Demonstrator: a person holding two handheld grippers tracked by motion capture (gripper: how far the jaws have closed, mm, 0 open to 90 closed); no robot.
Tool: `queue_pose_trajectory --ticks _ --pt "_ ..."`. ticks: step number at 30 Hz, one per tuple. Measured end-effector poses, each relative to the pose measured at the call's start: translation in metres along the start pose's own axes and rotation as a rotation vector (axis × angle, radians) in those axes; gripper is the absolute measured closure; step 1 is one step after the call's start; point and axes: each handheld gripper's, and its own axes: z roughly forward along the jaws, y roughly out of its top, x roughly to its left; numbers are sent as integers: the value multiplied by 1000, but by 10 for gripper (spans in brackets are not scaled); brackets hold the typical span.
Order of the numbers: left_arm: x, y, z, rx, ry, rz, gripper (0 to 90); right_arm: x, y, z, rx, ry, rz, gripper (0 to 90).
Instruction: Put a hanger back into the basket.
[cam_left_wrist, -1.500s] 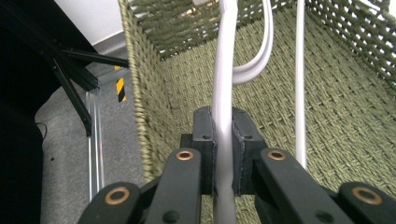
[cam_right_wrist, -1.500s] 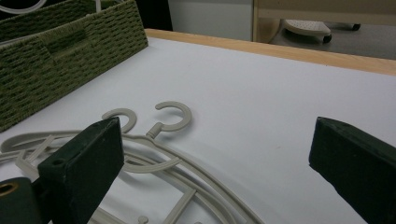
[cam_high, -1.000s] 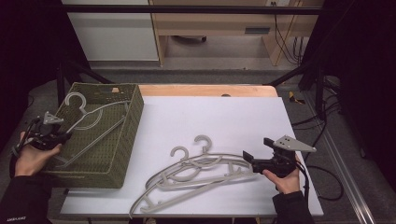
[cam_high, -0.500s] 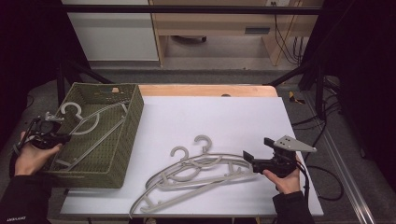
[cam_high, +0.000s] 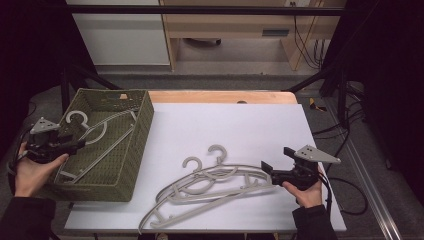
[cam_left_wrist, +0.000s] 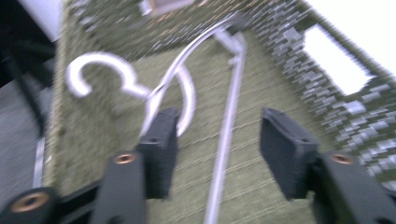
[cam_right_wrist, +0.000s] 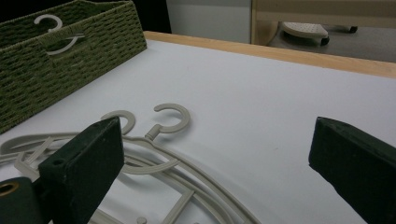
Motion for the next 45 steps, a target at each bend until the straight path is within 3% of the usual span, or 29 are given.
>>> queue_pose_trajectory --ticks 4,6,7,12,18,21,23,36,45 --pt "-11 3 -4 -58 -48 5 354 -1 0 -2 -4 3 5 36" --pt "-24 5 -7 -106 -86 7 310 -1 1 -2 -5 1 0 36" --pt "-24 5 -7 -106 -86 7 286 -1 1 -2 -5 1 0 36" --pt "-52 9 -10 -222 -185 -1 203 -1 2 -5 -21 3 11 35" --pt "-86 10 -10 -290 -284 18 138 -1 3 -7 -29 1 14 34" --pt "-98 11 -10 -295 -301 42 119 -2 3 -8 -33 4 13 34" --pt "-117 11 -9 -298 -331 69 108 -2 3 -9 -30 4 11 34" --pt "-157 8 3 -266 -398 139 100 -2 3 -10 -33 4 8 34" --pt "-182 6 22 -187 -440 191 110 0 3 -10 -32 8 5 34"
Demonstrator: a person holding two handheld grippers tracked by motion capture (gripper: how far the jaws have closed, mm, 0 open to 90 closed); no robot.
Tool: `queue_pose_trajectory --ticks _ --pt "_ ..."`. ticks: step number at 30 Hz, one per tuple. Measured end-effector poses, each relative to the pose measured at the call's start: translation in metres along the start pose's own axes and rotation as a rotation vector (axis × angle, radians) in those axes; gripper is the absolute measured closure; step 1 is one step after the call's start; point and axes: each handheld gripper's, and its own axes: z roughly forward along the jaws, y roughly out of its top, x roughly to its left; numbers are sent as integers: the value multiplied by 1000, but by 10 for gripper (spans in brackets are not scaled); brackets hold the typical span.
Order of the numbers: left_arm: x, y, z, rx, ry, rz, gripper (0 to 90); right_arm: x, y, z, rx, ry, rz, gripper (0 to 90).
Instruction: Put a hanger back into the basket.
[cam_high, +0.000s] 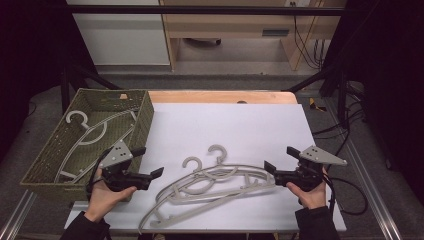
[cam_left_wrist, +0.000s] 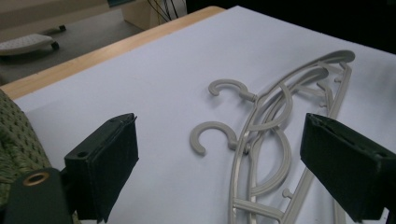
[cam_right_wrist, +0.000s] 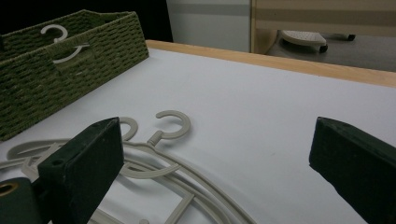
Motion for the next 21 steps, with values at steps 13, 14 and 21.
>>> queue_pose_trajectory --ticks 13,14,21 --pt "-10 7 41 168 -51 52 152 2 0 2 13 9 -11 34" --pt "-10 7 41 168 -51 52 159 2 0 2 13 9 -11 34" --pt "-14 4 66 256 -77 74 193 3 0 3 15 7 -8 34"
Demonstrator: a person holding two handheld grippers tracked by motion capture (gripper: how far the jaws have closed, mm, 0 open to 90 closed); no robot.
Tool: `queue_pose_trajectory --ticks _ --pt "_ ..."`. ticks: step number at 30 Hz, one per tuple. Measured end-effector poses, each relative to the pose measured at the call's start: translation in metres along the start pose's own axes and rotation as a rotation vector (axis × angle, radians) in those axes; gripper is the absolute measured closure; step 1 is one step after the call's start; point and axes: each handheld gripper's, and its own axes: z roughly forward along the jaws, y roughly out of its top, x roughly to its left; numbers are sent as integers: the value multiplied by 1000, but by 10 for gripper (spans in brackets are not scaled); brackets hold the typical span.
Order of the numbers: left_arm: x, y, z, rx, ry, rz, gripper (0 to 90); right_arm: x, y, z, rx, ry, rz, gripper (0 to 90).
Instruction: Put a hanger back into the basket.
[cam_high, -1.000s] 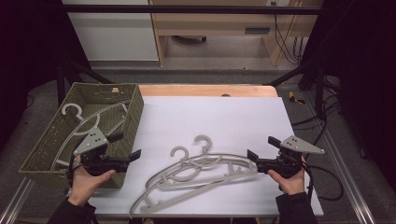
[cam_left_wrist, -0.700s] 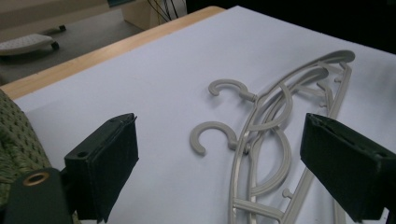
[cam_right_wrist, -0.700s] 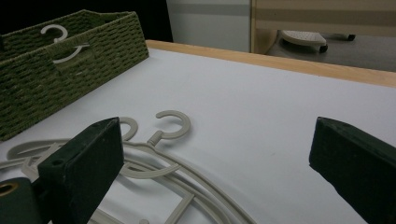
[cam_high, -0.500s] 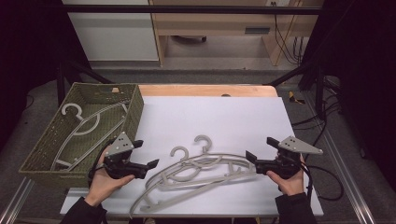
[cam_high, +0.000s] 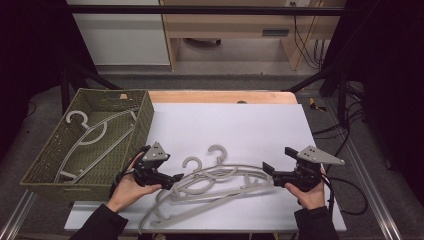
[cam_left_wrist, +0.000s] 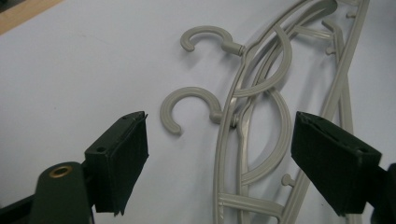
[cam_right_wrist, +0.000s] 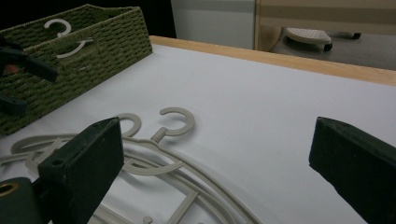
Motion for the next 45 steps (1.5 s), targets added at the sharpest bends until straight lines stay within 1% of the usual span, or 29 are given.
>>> queue_pose_trajectory --ticks 3,5,6,7,8,11,12,15,16,17,18,20,21,22,25,26,28,33,34,38,39,45 --pt "0 0 10 26 -6 7 216 0 0 0 -3 0 1 34" --pt "-1 0 16 54 -12 16 241 -1 0 -1 -2 2 -3 34" --pt "-1 -1 20 69 -11 28 256 -1 0 -1 -2 2 -3 34" --pt "-1 -1 24 78 -4 29 272 -1 0 -1 -1 1 -3 34" --pt "-1 -2 27 97 -8 29 285 -1 0 -1 -1 2 -4 34" --pt "-3 -1 38 136 -3 49 320 -1 -1 0 7 1 -14 34" --pt "-4 -1 41 143 -11 50 337 -1 -1 1 7 1 -11 34" --pt "-4 1 49 181 -10 75 401 -1 -1 1 6 1 -9 34" --pt "-4 1 51 191 -14 74 419 -1 -1 1 6 2 -10 34" --pt "-3 1 55 213 -11 85 431 -1 -1 1 7 2 -10 34" --pt "-3 1 55 213 -11 85 466 -1 -1 1 7 2 -10 34" --pt "-2 1 59 223 -15 85 476 -1 -1 1 6 2 -11 34" --pt "-2 0 61 225 -20 82 492 -1 -1 2 7 2 -10 34" --pt "-2 0 63 238 -20 90 512 -1 -1 2 9 3 -10 34" --pt "0 -1 67 251 -20 80 564 -1 -1 2 8 6 -8 34" --pt "0 -1 68 255 -26 80 579 -1 -2 2 9 5 -9 34" --pt "0 -1 70 264 -39 88 598 -1 -2 3 12 6 -14 34" --pt "-2 0 76 284 -39 111 663 -1 -2 3 13 7 -13 34" --pt "-1 0 77 295 -40 116 674 -1 -2 3 14 8 -13 34" --pt "-1 -1 81 310 -43 115 707 -1 -2 3 16 9 -13 34" --pt "-1 -1 83 324 -41 123 707 -1 -2 3 15 9 -13 34" --pt "-4 0 84 330 -44 131 788 -1 -2 3 14 8 -11 35"
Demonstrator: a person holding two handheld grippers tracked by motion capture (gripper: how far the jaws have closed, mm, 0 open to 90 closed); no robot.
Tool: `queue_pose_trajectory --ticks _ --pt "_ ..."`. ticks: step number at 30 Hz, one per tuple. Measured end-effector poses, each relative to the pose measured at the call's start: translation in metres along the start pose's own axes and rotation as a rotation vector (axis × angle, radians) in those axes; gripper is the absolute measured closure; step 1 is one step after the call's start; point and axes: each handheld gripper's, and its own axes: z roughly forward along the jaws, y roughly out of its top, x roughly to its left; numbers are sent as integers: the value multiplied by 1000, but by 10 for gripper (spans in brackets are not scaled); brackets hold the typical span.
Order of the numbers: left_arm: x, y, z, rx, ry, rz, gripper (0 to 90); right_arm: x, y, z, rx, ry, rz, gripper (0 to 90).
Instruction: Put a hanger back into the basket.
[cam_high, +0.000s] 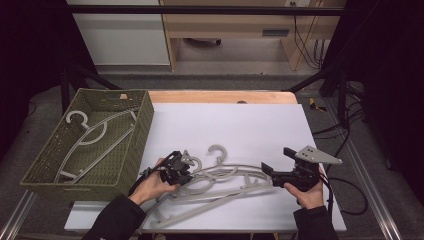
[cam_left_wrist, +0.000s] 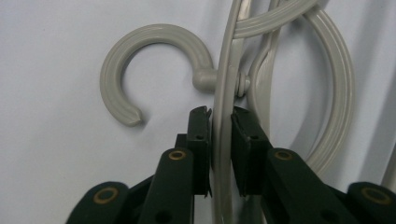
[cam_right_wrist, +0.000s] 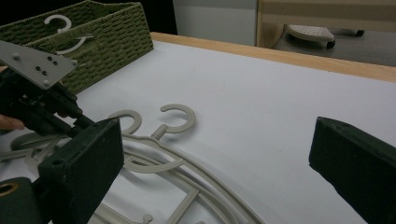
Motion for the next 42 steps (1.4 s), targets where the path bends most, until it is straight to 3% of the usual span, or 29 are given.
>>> queue_pose_trajectory --ticks 5,10,19,25,29,35,41,42 --pt "-3 0 -1 6 17 21 807 -1 0 -1 0 1 -3 35" --pt "-4 -2 -9 -24 24 22 814 -1 0 -1 0 0 -3 35" --pt "-9 -4 -28 -101 6 -15 820 -1 0 -1 -10 1 4 35" --pt "-12 -6 -40 -142 13 -26 822 -1 0 -3 -7 -2 0 36" --pt "-13 -6 -49 -192 14 -56 823 -1 0 -3 -8 -1 3 36" --pt "-14 -7 -65 -250 22 -66 823 -2 1 -4 -10 3 1 37" --pt "-12 -9 -77 -298 35 -106 823 -2 1 -5 -12 1 -2 37" --pt "-10 -11 -81 -311 40 -128 823 -2 1 -5 -12 2 -2 36"
